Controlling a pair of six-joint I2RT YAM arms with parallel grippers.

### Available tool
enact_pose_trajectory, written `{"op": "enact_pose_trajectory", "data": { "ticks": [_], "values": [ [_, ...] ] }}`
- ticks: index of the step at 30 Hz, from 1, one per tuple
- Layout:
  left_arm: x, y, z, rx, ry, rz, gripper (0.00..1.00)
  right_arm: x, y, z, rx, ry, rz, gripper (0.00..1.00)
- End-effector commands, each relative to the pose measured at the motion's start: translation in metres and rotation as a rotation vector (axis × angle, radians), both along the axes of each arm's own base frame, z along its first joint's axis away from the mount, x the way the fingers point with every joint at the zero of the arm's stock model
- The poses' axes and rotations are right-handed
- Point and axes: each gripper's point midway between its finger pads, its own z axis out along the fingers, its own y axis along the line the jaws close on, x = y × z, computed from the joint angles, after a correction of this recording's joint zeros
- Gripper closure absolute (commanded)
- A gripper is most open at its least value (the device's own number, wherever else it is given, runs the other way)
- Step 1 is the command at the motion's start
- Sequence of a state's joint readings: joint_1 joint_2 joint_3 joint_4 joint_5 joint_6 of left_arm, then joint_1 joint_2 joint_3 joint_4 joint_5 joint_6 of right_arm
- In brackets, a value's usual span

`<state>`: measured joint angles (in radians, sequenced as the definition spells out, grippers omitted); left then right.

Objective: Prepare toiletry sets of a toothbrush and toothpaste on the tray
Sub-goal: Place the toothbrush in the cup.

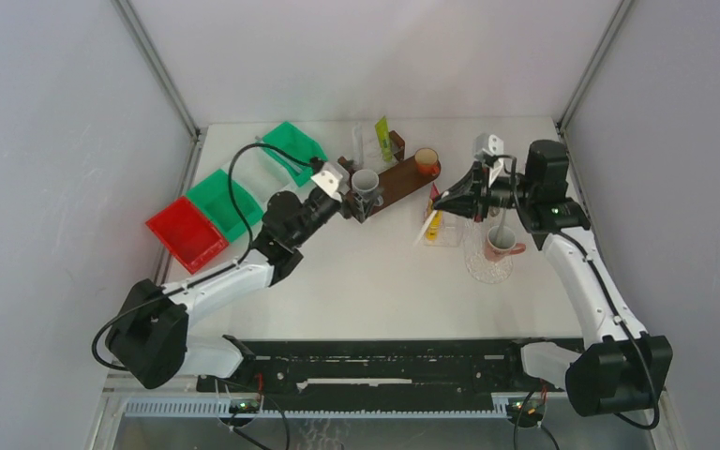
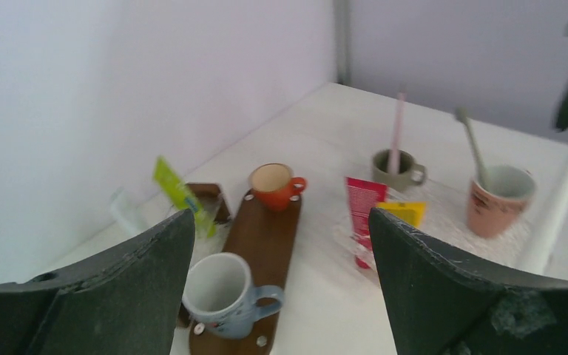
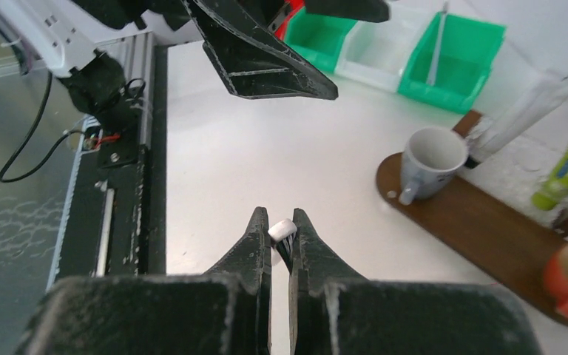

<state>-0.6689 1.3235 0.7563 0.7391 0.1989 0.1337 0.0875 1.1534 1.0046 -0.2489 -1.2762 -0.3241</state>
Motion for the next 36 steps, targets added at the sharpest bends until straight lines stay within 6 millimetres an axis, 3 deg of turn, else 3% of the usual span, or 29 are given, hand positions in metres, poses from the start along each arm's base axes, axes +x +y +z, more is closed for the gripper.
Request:
{"op": "enact_pose_trajectory", "data": {
  "ticks": [1,5,9,14,22,28,36],
  "values": [
    [0.025,0.047,0.026,-0.219,0.067,0.214,0.08,0.035,-0.005,0.044,0.017,-0.052,-0.108,1.0],
    [0.04,0.071,0.018,-0.298,0.142,0.291,0.07,0.081,-0.018,0.072,0.021,-0.064,-0.263,1.0],
    [0.044,0.08,0.015,-0.339,0.175,0.305,0.07,0.128,-0.032,0.082,0.009,-0.073,-0.417,1.0],
    [0.042,0.083,0.016,-0.355,0.166,0.305,0.07,0.182,-0.044,0.077,0.045,-0.023,-0.589,1.0],
    [0.041,0.085,0.017,-0.364,0.161,0.302,0.07,0.257,-0.063,0.048,0.083,0.108,-0.876,1.0],
    [0.04,0.085,0.017,-0.368,0.161,0.299,0.07,0.292,-0.068,0.024,0.095,0.18,-0.967,1.0],
    [0.04,0.085,0.017,-0.373,0.161,0.295,0.07,0.316,-0.064,-0.005,0.061,0.217,-0.978,1.0]
  ]
}}
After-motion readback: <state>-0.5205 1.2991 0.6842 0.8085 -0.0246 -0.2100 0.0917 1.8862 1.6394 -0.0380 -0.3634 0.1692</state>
